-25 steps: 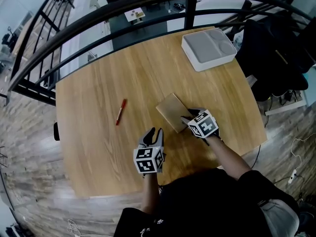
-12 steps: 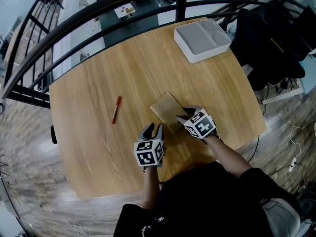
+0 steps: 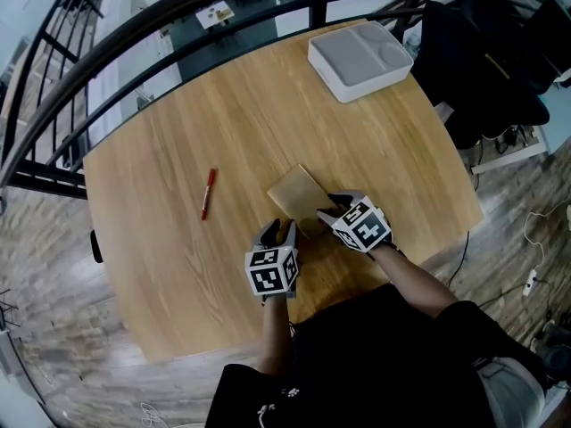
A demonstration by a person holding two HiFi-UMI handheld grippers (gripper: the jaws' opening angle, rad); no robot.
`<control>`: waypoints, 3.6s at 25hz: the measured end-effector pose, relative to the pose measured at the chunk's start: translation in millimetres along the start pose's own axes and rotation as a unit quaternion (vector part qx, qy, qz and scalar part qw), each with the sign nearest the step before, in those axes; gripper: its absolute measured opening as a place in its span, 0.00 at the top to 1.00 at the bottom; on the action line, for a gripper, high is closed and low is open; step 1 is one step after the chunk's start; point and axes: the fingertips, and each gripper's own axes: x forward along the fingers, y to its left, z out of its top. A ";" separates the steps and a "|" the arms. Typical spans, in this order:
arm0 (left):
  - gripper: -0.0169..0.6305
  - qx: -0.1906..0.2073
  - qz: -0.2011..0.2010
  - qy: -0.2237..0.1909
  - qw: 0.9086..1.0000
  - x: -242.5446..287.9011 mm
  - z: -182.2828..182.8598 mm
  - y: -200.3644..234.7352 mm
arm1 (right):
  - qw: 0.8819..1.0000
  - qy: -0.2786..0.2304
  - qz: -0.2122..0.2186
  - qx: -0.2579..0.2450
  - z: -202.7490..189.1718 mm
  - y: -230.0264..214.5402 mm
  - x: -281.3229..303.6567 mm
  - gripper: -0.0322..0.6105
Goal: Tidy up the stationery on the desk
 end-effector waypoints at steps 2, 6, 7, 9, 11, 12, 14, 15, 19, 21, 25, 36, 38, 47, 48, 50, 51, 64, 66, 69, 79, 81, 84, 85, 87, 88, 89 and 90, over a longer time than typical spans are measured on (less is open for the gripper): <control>0.75 0.004 -0.001 0.001 1.000 0.2 -0.5 -0.4 | 1.000 0.001 0.001 -0.001 -2.0 3.8 -0.5 0.66; 0.75 0.013 -0.006 0.005 1.000 1.3 -1.7 -2.6 | 1.000 0.002 0.005 -0.002 -5.8 12.0 -0.8 0.66; 0.75 0.014 -0.008 0.006 1.000 1.5 -2.0 -3.4 | 1.000 0.002 0.005 -0.002 -6.5 13.6 -1.0 0.66; 0.75 0.017 -0.011 0.007 1.000 1.4 -2.1 -4.3 | 1.000 0.001 0.005 -0.001 -7.2 16.3 -0.9 0.66; 0.75 0.019 -0.016 0.007 1.000 0.8 -1.9 -4.7 | 1.000 0.001 0.004 0.001 -7.1 18.4 -0.8 0.66; 0.75 0.020 -0.018 0.008 1.000 0.5 -1.8 -5.1 | 1.000 0.001 0.004 0.002 -6.9 19.2 -0.9 0.66; 0.75 0.025 -0.021 0.011 0.999 0.3 -2.6 -6.7 | 1.000 0.001 0.005 0.002 -7.3 21.1 -1.1 0.66; 0.75 0.028 -0.023 0.013 0.999 0.3 -3.6 -7.6 | 1.000 0.000 0.005 0.003 -7.9 22.1 -1.1 0.67; 0.75 0.037 -0.028 0.018 0.999 1.3 -6.5 -10.4 | 1.000 -0.003 0.005 0.001 -9.6 26.3 0.0 0.67; 0.75 0.039 -0.029 0.018 0.999 1.5 -7.5 -10.9 | 1.000 -0.003 0.005 0.000 -10.6 27.7 0.2 0.67; 0.74 0.037 -0.029 0.020 0.999 0.9 -8.6 -10.2 | 1.000 0.001 0.009 -0.006 -12.3 30.9 -0.9 0.67; 0.74 0.045 0.007 0.033 0.998 -11.7 -18.4 -4.5 | 0.998 0.015 0.050 -0.045 -23.8 54.6 -6.2 0.67; 0.74 0.039 0.012 0.032 0.999 -14.1 -19.8 -4.3 | 0.997 0.017 0.055 -0.050 -27.2 59.2 -8.5 0.68; 0.74 0.044 0.026 0.032 0.998 -22.5 -31.5 -13.8 | 0.995 0.027 0.070 -0.068 -40.7 73.2 -16.0 0.68; 0.74 0.044 0.028 0.032 0.998 -24.0 -33.5 -14.7 | 0.995 0.029 0.071 -0.070 -42.4 75.4 -16.8 0.68; 0.74 0.045 0.030 0.033 0.998 -26.3 -36.7 -16.9 | 0.994 0.031 0.073 -0.073 -45.5 78.6 -18.3 0.68; 0.74 0.046 0.029 0.034 0.998 -27.4 -38.1 -18.1 | 0.994 0.032 0.073 -0.074 -46.6 79.7 -19.3 0.68; 0.74 0.043 0.035 0.027 0.998 -32.3 -47.2 -21.3 | 0.993 0.026 0.078 -0.080 -54.1 84.5 -21.3 0.68; 0.74 0.042 0.034 0.023 0.998 -34.3 -46.6 -20.0 | 0.993 0.023 0.078 -0.082 -53.1 85.4 -21.6 0.68; 0.74 0.034 0.039 0.004 0.999 -39.9 -39.4 -18.4 | 0.994 0.004 0.075 -0.078 -45.7 83.0 -26.0 0.70; 0.96 0.044 0.070 -0.086 0.993 -74.4 2.0 -28.8 | 0.993 -0.100 0.053 -0.044 -7.5 62.1 -57.8 0.85; 0.98 0.045 0.072 -0.104 0.991 -82.5 8.7 -32.5 | 0.990 -0.127 0.054 -0.036 0.2 61.0 -67.3 0.91; 0.98 0.048 0.070 -0.118 0.989 -92.6 14.6 -37.6 | 0.983 -0.171 0.071 -0.021 12.8 63.2 -82.1 0.93; 0.98 0.049 0.072 -0.124 0.988 -96.5 16.9 -39.0 | 0.980 -0.181 0.075 -0.018 16.2 63.5 -86.6 0.93; 0.98 0.047 0.075 -0.139 0.986 -105.0 21.3 -42.0 | 0.978 -0.193 0.079 -0.019 20.4 64.1 -93.8 0.93; 0.98 0.045 0.077 -0.145 0.985 -108.9 22.3 -43.1 | 0.977 -0.197 0.081 -0.020 21.7 64.5 -96.7 0.93; 0.98 0.042 0.080 -0.149 0.985 -112.0 22.2 -44.0 | 0.976 -0.200 0.085 -0.021 22.4 65.0 -99.1 0.93; 0.98 0.038 0.084 -0.151 0.984 -114.5 21.0 -44.9 | 0.975 -0.201 0.090 -0.021 22.4 65.7 -100.8 0.93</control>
